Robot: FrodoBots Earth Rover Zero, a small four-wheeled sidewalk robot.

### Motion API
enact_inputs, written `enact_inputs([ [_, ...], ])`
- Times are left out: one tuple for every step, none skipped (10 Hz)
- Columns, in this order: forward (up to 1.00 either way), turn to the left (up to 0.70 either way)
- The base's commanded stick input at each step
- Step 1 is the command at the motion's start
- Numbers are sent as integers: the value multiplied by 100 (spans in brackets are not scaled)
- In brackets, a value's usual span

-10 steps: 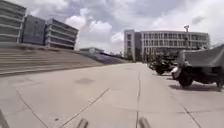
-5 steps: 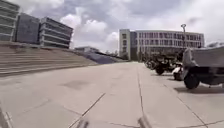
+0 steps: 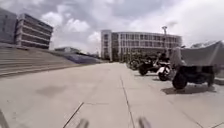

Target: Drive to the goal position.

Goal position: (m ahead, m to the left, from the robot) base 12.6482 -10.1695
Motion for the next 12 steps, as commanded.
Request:
enact_inputs([
  [70, 0],
  [70, 0],
  [70, 0],
  [70, 0],
  [70, 0],
  [70, 0],
  [70, 0],
  [70, 0],
  [70, 0],
  [70, 0],
  [70, 0],
  [70, 0],
])
